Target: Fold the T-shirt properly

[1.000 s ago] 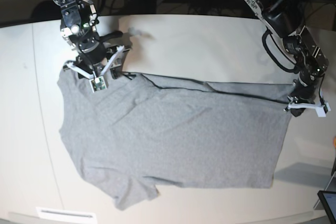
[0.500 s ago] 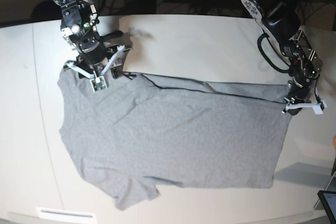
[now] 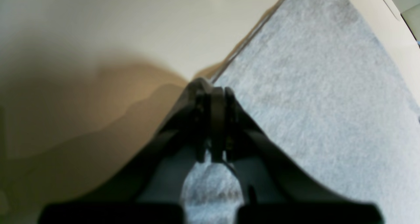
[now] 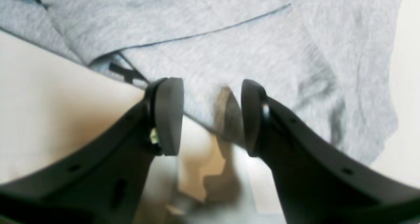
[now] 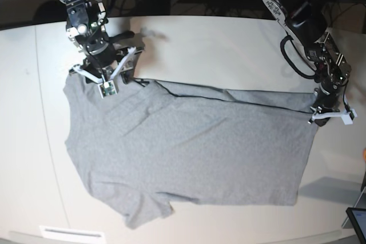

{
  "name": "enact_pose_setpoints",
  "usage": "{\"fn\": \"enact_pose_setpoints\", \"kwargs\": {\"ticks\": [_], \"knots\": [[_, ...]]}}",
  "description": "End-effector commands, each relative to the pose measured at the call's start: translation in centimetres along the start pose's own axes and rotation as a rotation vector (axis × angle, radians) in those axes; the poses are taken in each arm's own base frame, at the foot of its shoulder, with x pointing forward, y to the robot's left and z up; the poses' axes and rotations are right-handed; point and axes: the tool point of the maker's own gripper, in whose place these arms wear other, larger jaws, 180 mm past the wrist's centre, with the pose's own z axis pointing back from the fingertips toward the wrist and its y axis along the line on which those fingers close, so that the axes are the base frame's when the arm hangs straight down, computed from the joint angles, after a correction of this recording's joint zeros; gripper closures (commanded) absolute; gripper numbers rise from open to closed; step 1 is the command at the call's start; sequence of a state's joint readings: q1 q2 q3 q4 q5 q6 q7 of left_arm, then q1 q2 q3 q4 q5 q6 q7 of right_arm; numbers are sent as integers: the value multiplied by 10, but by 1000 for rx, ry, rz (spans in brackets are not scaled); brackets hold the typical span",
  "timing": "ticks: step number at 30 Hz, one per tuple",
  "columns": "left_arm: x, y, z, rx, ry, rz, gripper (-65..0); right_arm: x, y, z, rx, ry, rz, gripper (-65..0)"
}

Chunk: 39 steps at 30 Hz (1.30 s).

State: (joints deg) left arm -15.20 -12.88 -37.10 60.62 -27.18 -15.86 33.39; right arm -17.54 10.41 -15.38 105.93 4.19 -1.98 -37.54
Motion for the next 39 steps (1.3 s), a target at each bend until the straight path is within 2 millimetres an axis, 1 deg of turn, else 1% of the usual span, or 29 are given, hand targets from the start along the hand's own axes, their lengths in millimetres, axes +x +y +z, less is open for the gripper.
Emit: {"fn": "enact_pose_setpoints", "kwargs": {"ticks": [1,2,5,7,8,11,16,19,21,23,25,28,30,32,33,36,37,39], "knots": [[28,-4,1,-14,-73,-5,-34,21,4,7,11,-73,16,-277],[28,-4,1,-14,-73,-5,-60,25,8,10,22,-86,22,-277],[29,-4,1,-14,-75,-7,-195,33,20,15,52,-109,37,-279],[26,1,4,-6,-70,-15,-240,32,30,16,78,-106,47,-279],[28,1,5,-6,-74,-19,-247,31,35,16,91,-105,51,-279],[33,1,10,-5,-92,-38,-247,31,49,17,126,-105,60,-279],[54,-2,25,-8,-153,-90,-247,28,72,20,184,-100,74,-279],[64,-5,36,-11,-187,-127,-247,28,79,21,199,-101,77,-279],[69,-5,44,-10,-204,-153,-247,31,83,21,204,-108,57,-279],[69,-4,51,-8,-213,-175,-247,32,85,20,205,-108,43,-279],[67,-1,58,-2,-216,-201,-247,28,88,16,210,-94,44,-279],[60,6,67,11,-203,-228,-247,33,91,11,211,-101,24,-279],[54,12,69,21,-188,-239,-247,34,93,9,213,-100,19,-279],[49,18,72,31,-173,-249,-247,40,92,8,210,-114,18,-279],[46,21,73,35,-167,-253,-247,40,92,8,210,-113,18,-279],[42,27,76,47,-155,-261,-245,46,91,6,213,-126,11,-279],[41,34,79,62,-153,-259,-245,48,88,5,218,-127,-16,-279],[45,45,85,84,-168,-242,-245,49,74,3,223,-120,-121,-279]]}}
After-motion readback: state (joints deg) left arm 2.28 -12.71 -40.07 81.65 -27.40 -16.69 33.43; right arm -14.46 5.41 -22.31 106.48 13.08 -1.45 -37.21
